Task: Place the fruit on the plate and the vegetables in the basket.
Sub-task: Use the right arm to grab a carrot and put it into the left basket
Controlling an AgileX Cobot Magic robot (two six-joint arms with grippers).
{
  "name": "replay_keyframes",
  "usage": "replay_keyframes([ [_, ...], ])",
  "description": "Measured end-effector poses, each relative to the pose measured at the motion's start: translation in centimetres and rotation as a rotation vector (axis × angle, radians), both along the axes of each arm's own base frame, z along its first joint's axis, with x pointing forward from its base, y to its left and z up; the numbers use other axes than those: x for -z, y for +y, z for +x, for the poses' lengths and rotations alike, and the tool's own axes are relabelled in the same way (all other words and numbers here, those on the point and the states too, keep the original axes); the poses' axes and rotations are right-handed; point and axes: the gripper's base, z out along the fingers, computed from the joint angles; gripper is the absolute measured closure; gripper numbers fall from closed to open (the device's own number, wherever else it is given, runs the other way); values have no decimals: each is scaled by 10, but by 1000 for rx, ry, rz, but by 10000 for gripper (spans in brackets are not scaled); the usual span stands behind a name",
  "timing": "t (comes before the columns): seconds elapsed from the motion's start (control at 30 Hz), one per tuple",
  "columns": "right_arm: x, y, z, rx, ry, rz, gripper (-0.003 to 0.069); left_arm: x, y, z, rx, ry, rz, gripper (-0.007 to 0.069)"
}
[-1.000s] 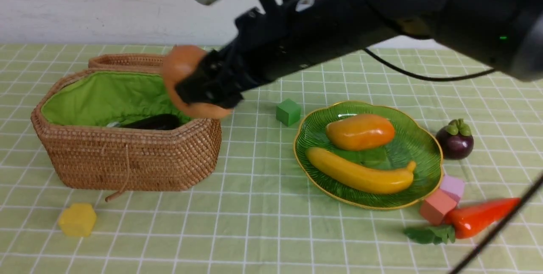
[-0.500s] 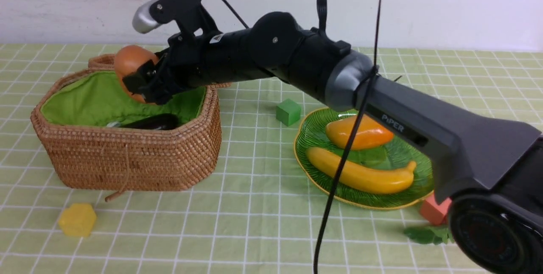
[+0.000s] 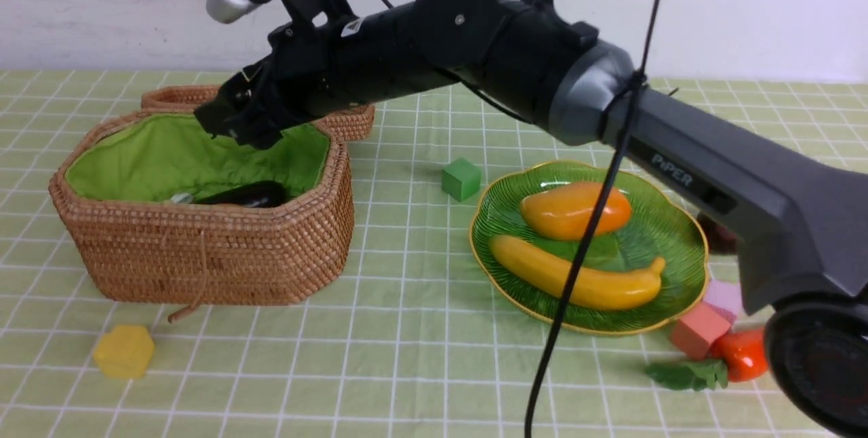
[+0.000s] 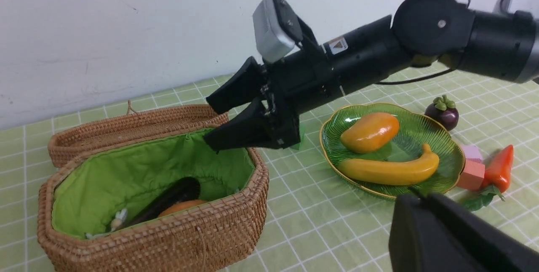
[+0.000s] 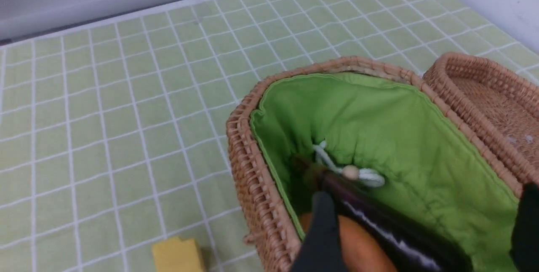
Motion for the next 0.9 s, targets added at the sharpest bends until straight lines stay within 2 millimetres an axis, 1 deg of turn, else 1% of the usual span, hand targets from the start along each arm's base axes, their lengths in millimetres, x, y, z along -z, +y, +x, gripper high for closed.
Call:
replay_keyframes([
  [0.03, -6, -6, -4, -5, 33, -21, 181, 2, 0, 0, 0, 19, 5, 638],
  [0.07, -12, -10, -6, 1, 58, -27, 209, 3, 0, -1, 0, 32, 9, 638],
  [0.1, -21, -20, -12, 2, 112, -57, 279, 5, 0, -1, 1, 57, 14, 638],
  [0.13, -30, -30, -17, 10, 152, -82, 335, 7, 0, -2, 1, 77, 19, 638],
  [0.2, -40, -41, -23, 20, 195, -118, 407, 9, 0, -3, 2, 101, 27, 638],
  [0.23, -54, -58, -31, 45, 235, -162, 493, 11, 0, -4, 10, 128, 31, 638],
  [0.27, -62, -70, -37, 57, 270, -201, 564, 12, -1, -5, 21, 141, 34, 638],
  [0.3, -64, -74, -39, 64, 278, -219, 587, 13, -2, -5, 34, 147, 38, 638],
  [0.33, -70, -85, -43, 83, 305, -254, 646, 14, -3, -7, 61, 159, 43, 638],
  [0.37, -75, -92, -44, 106, 314, -264, 666, 14, -5, -8, 89, 158, 58, 638],
  [0.4, -77, -94, -45, 113, 317, -262, 668, 14, -6, -9, 105, 156, 64, 638],
  [0.43, -83, -103, -46, 152, 323, -270, 674, 15, -10, -12, 165, 154, 83, 638],
  [0.5, -87, -113, -48, 211, 333, -280, 674, 16, -15, -17, 268, 126, 133, 638],
  [0.57, -91, -124, -51, 274, 341, -291, 672, 15, -20, -22, 348, 116, 138, 638],
  [0.63, -94, -139, -58, 360, 352, -319, 671, 15, -23, -26, 408, 110, 132, 638],
  [0.7, -93, -165, -71, 480, 360, -378, 669, 14, -26, -29, 449, 119, 112, 638],
  [0.73, -91, -174, -78, 516, 374, -394, 669, 14, -26, -29, 456, 120, 110, 638],
  [0.77, -85, -189, -88, 569, 385, -437, 667, 14, -27, -30, 462, 124, 108, 638],
  [0.83, -70, -212, -103, 644, 415, -507, 666, 18, -28, -29, 468, 137, 114, 638],
  [0.9, -48, -234, -117, 708, 467, -579, 664, 21, -29, -28, 469, 152, 124, 638],
])
